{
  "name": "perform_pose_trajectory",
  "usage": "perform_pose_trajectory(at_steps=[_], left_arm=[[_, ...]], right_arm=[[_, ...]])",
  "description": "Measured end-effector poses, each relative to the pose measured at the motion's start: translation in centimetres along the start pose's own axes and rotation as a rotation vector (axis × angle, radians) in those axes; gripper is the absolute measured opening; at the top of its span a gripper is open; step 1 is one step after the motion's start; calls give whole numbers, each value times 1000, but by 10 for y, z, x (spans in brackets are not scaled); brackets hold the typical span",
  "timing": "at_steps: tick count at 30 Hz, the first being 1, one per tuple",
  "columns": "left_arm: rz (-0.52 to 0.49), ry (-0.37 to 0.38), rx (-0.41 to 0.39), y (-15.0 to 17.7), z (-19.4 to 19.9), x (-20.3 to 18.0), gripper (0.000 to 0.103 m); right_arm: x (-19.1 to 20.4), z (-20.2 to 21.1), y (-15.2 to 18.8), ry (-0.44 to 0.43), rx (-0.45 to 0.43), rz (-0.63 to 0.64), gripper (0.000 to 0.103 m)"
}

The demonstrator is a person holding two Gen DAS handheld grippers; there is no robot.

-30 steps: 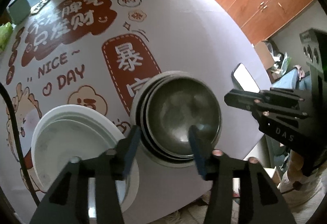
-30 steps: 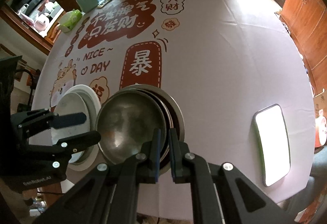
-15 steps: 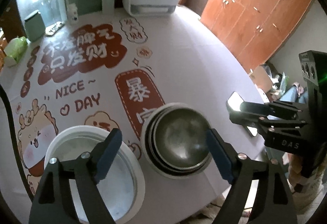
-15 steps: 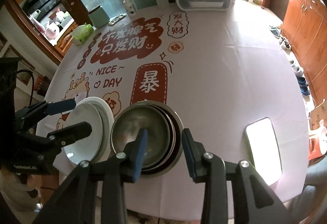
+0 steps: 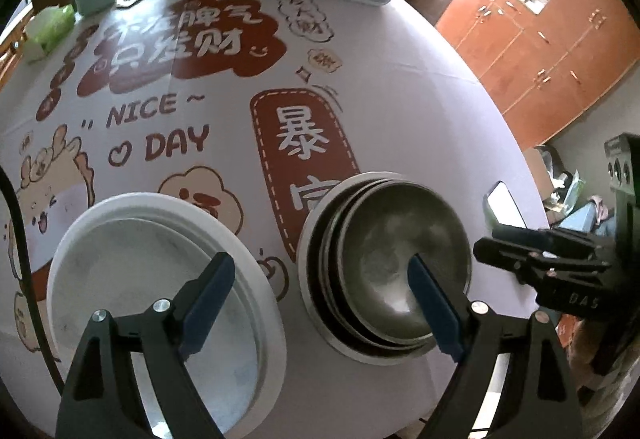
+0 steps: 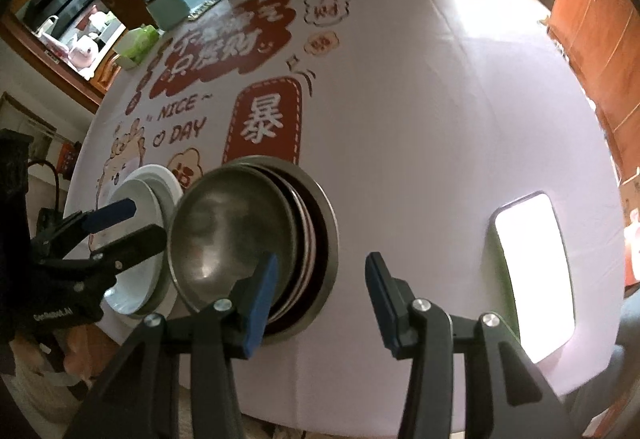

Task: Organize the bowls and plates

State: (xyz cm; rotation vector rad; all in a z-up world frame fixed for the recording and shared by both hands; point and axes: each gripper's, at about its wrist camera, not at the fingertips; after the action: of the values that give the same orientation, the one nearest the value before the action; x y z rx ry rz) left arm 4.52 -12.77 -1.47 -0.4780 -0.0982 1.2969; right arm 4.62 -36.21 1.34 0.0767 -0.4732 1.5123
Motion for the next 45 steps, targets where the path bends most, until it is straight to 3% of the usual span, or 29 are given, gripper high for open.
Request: perform_pose_trajectory(at_steps=[8, 12, 17, 22, 26, 28, 45], left_arm=[[-7, 6, 60, 0, -21, 1, 83], [4, 47, 108, 3, -32, 3, 77], [14, 85, 167, 7, -46, 3, 55], [20, 111, 188, 10, -53, 2, 42], [27, 112, 192, 11, -54, 1, 39], [32, 115, 192, 11, -54, 2, 39], [36, 114, 208, 13, -52, 5, 40]], right_arm=[[-6, -18, -4, -39, 47, -21, 46], [-5, -26, -4, -58, 80, -21, 46], [-5, -30, -5, -70, 98, -22, 46], [-4, -32, -6, -71, 110, -14, 46], [-2, -36, -5, -76, 126, -6, 45], [0, -36, -4, -76, 126, -1, 40], [3, -39, -2, -53, 129, 0, 40]])
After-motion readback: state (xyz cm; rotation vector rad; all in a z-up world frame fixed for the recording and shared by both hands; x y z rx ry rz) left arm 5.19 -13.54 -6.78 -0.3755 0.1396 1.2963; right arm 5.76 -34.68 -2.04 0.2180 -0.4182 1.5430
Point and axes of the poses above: each gripper's, at about its wrist camera, not at the fingertips, and z roughly against the way its jaws point, x to its left, y to its underside, and after that the axes turned 5 degrees about -y, right-handed
